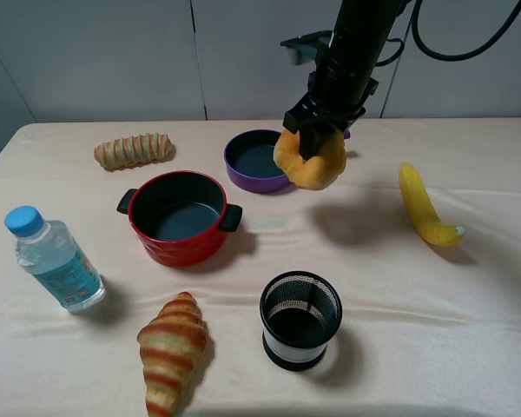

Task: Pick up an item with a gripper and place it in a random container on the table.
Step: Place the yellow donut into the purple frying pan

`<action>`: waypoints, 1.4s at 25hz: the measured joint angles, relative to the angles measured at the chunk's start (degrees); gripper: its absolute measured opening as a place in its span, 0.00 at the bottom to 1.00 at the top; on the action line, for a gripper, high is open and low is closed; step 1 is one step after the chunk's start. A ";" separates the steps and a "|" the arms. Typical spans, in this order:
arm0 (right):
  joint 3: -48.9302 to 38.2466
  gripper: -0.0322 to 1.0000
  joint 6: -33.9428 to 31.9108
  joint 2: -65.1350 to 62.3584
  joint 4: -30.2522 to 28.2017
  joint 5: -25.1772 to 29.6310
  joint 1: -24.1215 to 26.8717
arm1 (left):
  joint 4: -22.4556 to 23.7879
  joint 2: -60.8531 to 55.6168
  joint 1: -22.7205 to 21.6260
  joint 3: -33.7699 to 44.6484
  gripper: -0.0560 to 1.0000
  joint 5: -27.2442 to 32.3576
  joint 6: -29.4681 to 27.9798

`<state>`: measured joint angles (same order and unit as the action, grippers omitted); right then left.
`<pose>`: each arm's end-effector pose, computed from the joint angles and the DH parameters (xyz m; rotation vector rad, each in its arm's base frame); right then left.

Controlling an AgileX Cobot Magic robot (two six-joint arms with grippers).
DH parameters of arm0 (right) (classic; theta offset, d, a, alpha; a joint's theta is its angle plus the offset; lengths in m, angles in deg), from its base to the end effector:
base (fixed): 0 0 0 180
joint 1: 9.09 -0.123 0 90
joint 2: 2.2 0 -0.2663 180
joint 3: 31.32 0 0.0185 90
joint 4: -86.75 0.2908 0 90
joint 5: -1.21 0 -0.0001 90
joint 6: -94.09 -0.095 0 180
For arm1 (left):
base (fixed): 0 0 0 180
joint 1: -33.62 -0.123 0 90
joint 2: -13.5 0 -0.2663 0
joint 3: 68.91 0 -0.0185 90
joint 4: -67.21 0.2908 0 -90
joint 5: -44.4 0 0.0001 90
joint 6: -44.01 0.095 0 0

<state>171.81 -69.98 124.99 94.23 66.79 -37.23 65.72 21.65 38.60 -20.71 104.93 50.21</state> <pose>0.4045 0.2291 0.1897 -1.0537 2.7745 0.2114 0.0525 -0.0067 0.2943 0.1998 2.0299 -0.0178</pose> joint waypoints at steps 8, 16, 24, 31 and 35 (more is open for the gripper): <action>11.65 0.36 -0.65 5.19 0.06 2.52 0.00 | 0.00 0.00 0.00 0.00 0.99 0.00 0.00; 19.48 0.36 -0.67 10.27 1.25 1.17 -0.48 | 0.00 0.00 0.00 0.00 0.99 0.00 0.00; 22.15 0.36 -0.72 14.54 1.27 -3.88 -1.97 | 0.00 0.00 0.00 0.00 0.99 0.00 0.00; 22.20 0.36 -0.72 16.60 1.21 -8.58 -1.97 | 0.00 0.00 0.00 0.00 0.99 0.00 0.00; 22.26 0.36 -0.72 18.21 1.21 -10.99 -1.97 | 0.00 0.00 0.00 0.00 0.99 0.00 0.00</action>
<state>194.07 -70.70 143.20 95.44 55.80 -39.20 65.72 21.65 38.60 -20.71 104.93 50.21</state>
